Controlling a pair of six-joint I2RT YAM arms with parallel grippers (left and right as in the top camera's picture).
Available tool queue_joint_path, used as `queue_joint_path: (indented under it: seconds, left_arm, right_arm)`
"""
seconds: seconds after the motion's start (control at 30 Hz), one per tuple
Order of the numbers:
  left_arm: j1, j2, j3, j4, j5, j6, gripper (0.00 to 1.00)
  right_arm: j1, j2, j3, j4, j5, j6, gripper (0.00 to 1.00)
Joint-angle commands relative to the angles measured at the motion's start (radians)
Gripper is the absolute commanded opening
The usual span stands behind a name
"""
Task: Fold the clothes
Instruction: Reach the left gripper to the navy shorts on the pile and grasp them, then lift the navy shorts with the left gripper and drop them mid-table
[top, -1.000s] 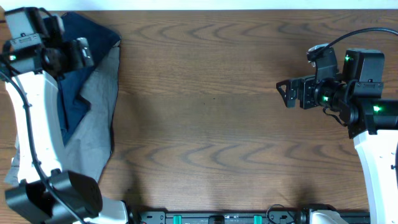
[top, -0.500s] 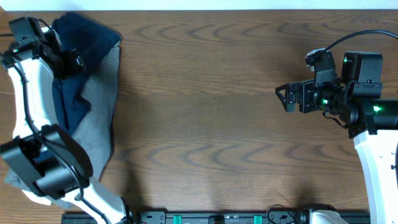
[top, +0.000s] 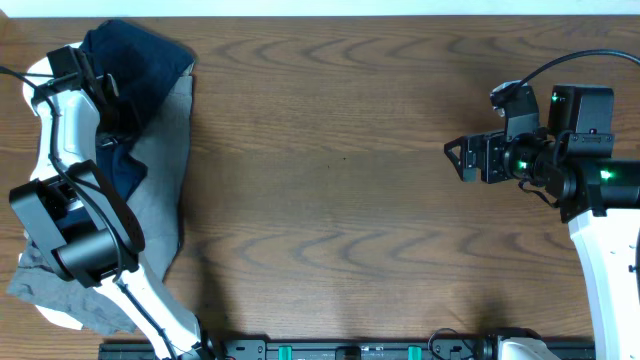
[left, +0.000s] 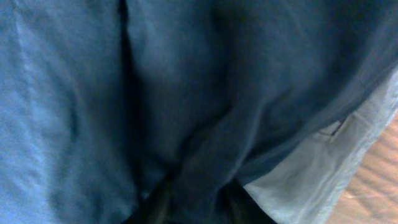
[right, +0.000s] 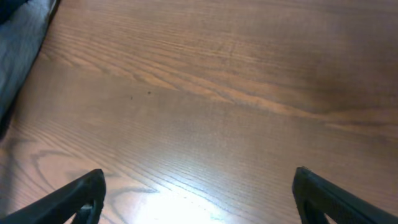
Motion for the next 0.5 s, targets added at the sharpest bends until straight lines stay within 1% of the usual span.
queue_joint_path:
  seconds: [0.0, 0.13, 0.27, 0.33, 0.4, 0.47]
  left_arm:
    - [0.004, -0.018, 0.023, -0.002, -0.001, 0.010, 0.12]
    - [0.002, -0.096, 0.041, -0.003, 0.000, 0.009, 0.09]
    - [-0.013, -0.246, 0.056, -0.006, 0.004, 0.010, 0.06]
    - [-0.029, -0.327, 0.056, -0.013, 0.029, 0.011, 0.06]
    - [-0.051, -0.411, 0.056, -0.024, 0.088, 0.011, 0.06]
    - [-0.080, -0.487, 0.056, -0.031, 0.150, 0.010, 0.06]
  right_arm:
    - [-0.008, 0.002, 0.018, 0.007, -0.013, 0.004, 0.87]
    - [-0.008, 0.002, 0.018, 0.019, -0.013, 0.004, 0.76]
    - [-0.008, 0.002, 0.018, 0.039, -0.013, 0.004, 0.68]
    - [-0.008, 0.002, 0.018, 0.051, -0.013, 0.004, 0.62]
    - [-0.008, 0.002, 0.018, 0.066, -0.014, 0.004, 0.57]
    - [-0.008, 0.002, 0.018, 0.085, -0.013, 0.004, 0.54]
